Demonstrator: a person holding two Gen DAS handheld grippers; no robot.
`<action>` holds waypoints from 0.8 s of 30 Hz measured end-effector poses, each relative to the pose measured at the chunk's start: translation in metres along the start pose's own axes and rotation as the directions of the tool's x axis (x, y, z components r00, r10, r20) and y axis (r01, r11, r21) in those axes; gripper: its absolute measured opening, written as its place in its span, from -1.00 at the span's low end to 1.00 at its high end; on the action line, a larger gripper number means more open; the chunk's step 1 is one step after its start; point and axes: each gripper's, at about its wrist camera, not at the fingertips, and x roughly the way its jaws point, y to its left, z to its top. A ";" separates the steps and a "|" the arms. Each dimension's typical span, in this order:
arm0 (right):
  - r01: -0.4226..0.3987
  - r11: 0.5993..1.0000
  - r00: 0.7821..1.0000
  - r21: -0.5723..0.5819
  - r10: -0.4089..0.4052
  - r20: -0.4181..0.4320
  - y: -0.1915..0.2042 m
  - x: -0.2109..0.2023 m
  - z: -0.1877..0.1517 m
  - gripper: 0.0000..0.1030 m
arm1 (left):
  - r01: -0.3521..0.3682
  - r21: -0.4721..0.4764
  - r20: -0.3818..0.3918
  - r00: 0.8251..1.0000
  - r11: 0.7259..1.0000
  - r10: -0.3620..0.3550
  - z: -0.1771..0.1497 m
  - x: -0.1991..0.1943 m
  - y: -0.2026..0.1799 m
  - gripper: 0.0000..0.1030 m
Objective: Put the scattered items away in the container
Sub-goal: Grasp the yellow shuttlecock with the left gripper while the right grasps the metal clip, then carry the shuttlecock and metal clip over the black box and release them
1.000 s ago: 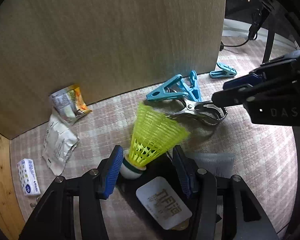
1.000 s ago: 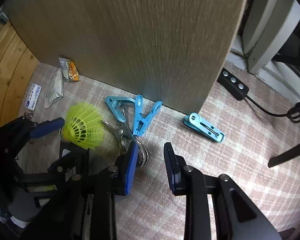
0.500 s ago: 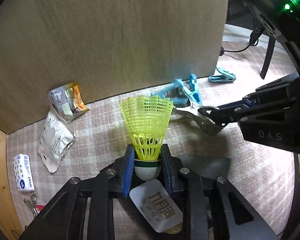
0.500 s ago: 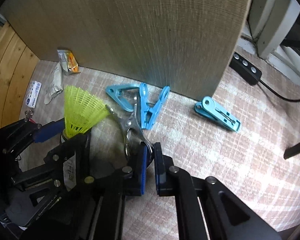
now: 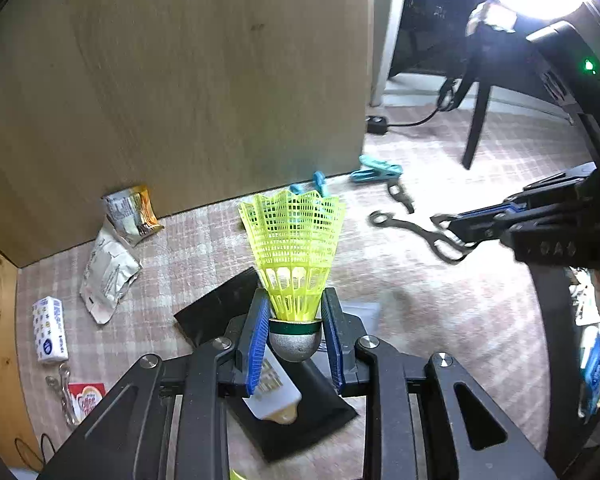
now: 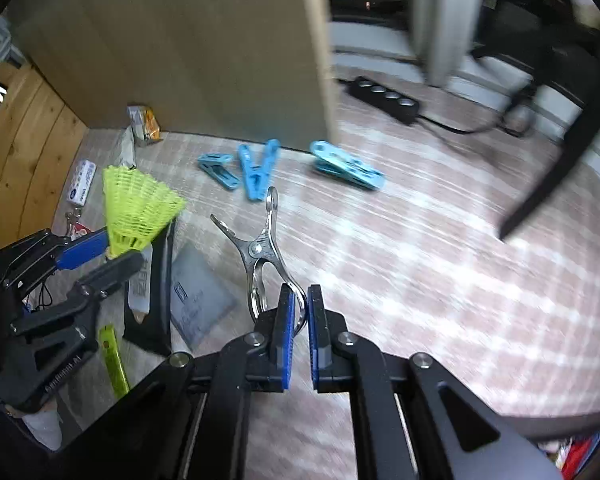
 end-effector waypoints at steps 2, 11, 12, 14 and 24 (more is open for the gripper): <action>-0.001 1.000 1.000 0.024 0.000 0.022 -0.014 -0.020 -0.008 -0.87 | 0.008 0.012 0.012 1.000 1.000 -0.008 0.006 -0.009 -0.014 -0.52; 0.062 0.986 0.990 0.153 -0.081 0.120 -0.082 -0.125 -0.077 -0.87 | 0.149 0.091 0.067 0.986 0.985 -0.156 0.001 -0.052 -0.098 -0.52; 0.076 0.983 0.987 0.168 -0.098 0.127 -0.090 -0.134 -0.084 -0.87 | 0.166 0.101 0.069 0.982 0.981 -0.174 0.001 -0.054 -0.111 -0.52; 0.105 0.971 0.980 0.214 -0.137 0.144 -0.111 -0.155 -0.103 -0.87 | 0.201 0.123 0.068 0.975 0.972 -0.210 0.001 -0.059 -0.137 -0.52; 0.169 0.895 0.947 0.413 -0.264 0.184 -0.196 -0.226 -0.208 -0.87 | 0.310 0.218 0.030 0.946 0.925 -0.324 -0.005 -0.073 -0.234 -0.52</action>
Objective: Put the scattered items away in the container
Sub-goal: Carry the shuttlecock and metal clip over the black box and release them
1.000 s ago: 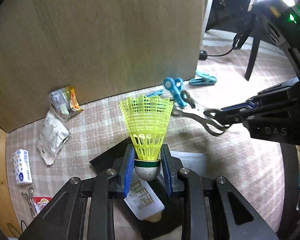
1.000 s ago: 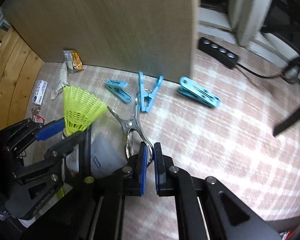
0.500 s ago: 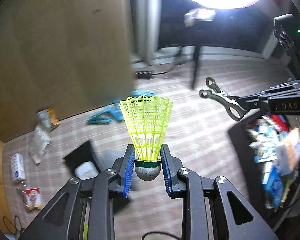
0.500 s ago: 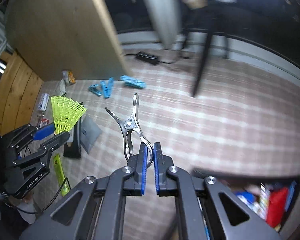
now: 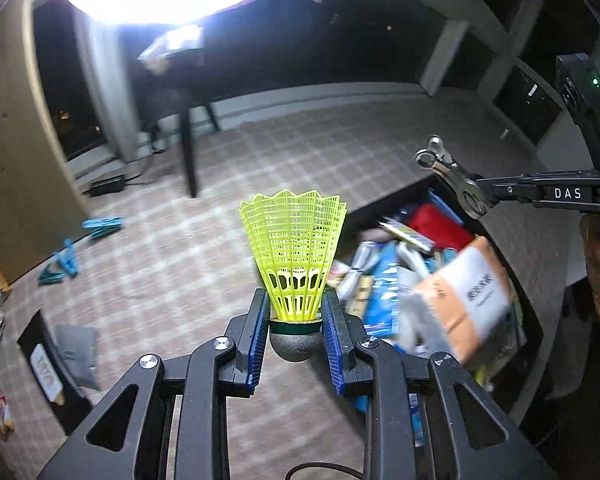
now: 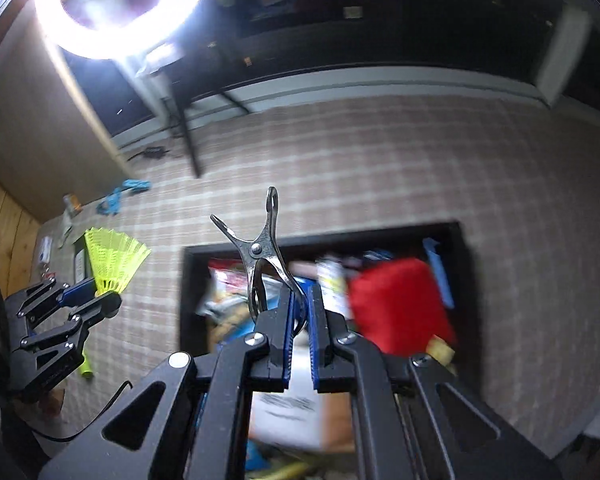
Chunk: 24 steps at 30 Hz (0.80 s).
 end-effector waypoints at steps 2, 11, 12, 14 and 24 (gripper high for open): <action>0.013 0.999 1.000 0.033 -0.013 0.003 -0.020 -0.002 -0.011 -0.87 | 0.009 0.018 -0.007 1.000 1.000 -0.009 0.003 0.006 -0.014 -0.52; 0.082 0.989 0.996 0.120 -0.079 -0.027 -0.080 0.003 -0.038 -0.87 | 0.018 0.068 -0.044 0.999 0.998 -0.015 0.008 0.031 -0.045 -0.52; 0.090 0.988 0.996 0.126 -0.087 -0.033 -0.083 0.004 -0.040 -0.87 | 0.024 0.067 -0.050 0.999 0.997 -0.020 0.009 0.034 -0.047 -0.52; 0.104 0.985 0.994 0.136 -0.099 -0.042 -0.090 0.006 -0.046 -0.87 | 0.050 0.077 -0.076 0.996 0.996 -0.044 0.009 0.041 -0.050 -0.49; 0.110 0.985 0.994 0.134 -0.106 -0.035 -0.097 0.000 -0.056 -0.50 | -0.005 0.102 -0.073 0.997 0.995 0.012 0.007 0.040 -0.051 -0.07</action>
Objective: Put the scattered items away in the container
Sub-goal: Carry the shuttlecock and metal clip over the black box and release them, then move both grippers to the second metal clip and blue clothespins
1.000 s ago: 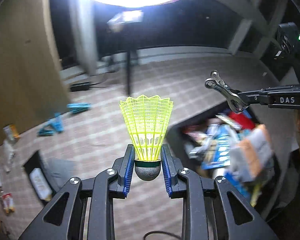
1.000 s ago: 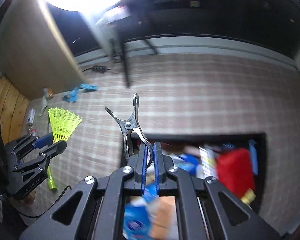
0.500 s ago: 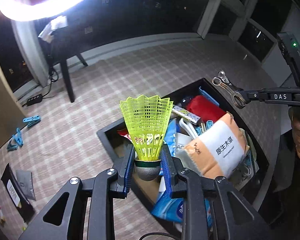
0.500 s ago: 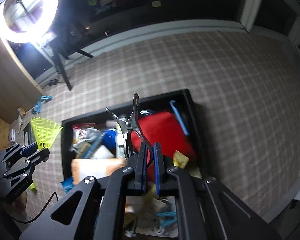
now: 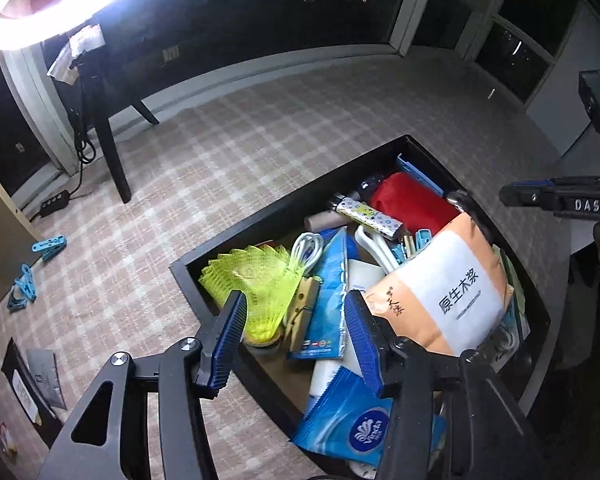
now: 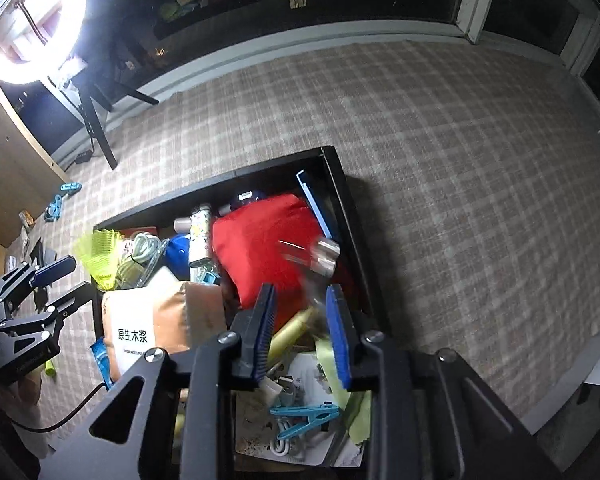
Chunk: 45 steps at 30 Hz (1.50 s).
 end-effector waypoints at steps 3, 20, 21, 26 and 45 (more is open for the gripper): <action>-0.009 1.000 1.000 -0.001 0.009 0.008 0.002 -0.004 0.002 -0.50 | -0.005 -0.011 0.006 1.000 1.000 0.005 -0.001 -0.005 0.006 -0.08; -0.090 0.986 0.996 -0.138 0.092 0.010 0.082 -0.014 0.003 -0.50 | -0.141 -0.178 0.046 0.987 0.974 0.152 -0.048 -0.060 0.077 -0.08; -0.095 0.984 0.995 -0.149 0.098 0.010 0.088 -0.015 0.003 -0.50 | -0.151 -0.190 0.045 0.986 0.970 0.162 -0.051 -0.063 0.083 -0.08; -0.122 0.966 0.992 -0.230 0.127 0.008 0.127 -0.022 0.002 -0.50 | -0.199 -0.286 0.039 0.975 0.937 0.219 -0.082 -0.087 0.126 -0.08; -0.223 0.823 0.974 -0.522 0.208 -0.088 0.332 0.006 -0.020 -0.38 | -0.379 -0.551 -0.087 0.912 0.744 0.400 -0.205 -0.155 0.300 -0.08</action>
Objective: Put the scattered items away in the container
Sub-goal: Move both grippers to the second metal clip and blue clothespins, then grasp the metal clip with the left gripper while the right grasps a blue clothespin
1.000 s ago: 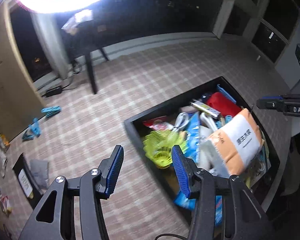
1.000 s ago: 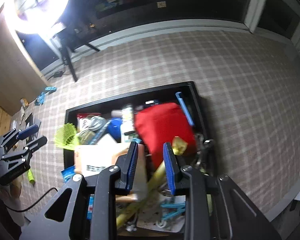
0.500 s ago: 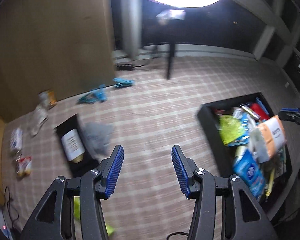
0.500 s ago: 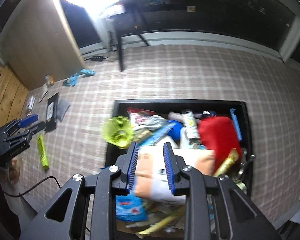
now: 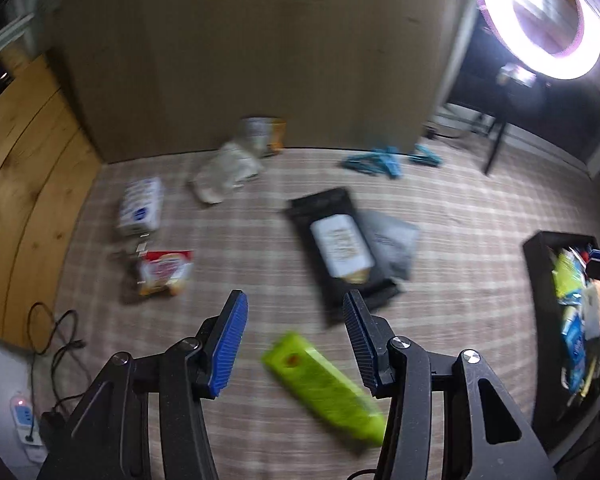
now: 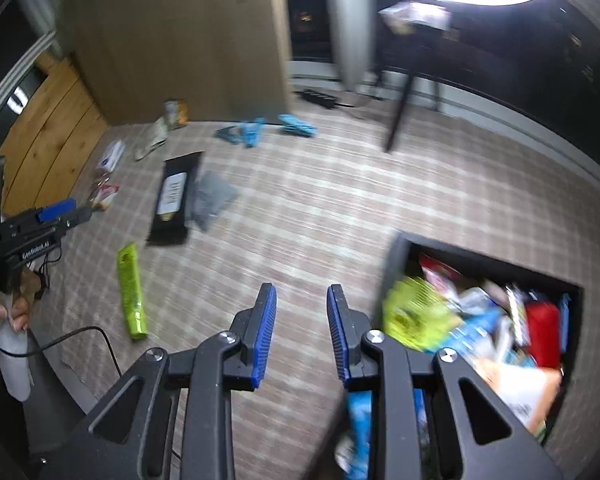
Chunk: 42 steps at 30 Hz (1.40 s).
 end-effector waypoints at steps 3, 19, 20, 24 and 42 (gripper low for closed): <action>0.009 0.996 1.000 -0.089 -0.009 -0.009 0.031 0.022 0.023 -0.09 | -0.025 -0.052 -0.015 1.000 0.998 0.024 0.003 0.010 0.033 -0.08; -0.004 0.999 0.999 -0.039 0.002 -0.048 0.067 0.134 0.137 -0.10 | -0.082 -0.264 -0.107 0.993 0.961 0.055 0.024 0.082 0.147 -0.09; -0.002 1.000 0.999 -0.029 0.001 -0.053 0.067 0.143 0.144 -0.10 | -0.074 -0.277 -0.114 0.993 0.958 0.043 0.025 0.087 0.151 -0.09; 0.018 1.000 0.997 -0.008 -0.019 -0.080 0.068 0.177 0.168 -0.10 | -0.073 -0.307 -0.146 0.989 0.949 0.029 0.031 0.106 0.162 -0.09; 0.001 0.999 0.990 0.052 0.006 -0.142 0.061 0.234 0.195 -0.23 | -0.122 -0.267 -0.232 0.971 0.956 0.059 0.021 0.144 0.160 -0.56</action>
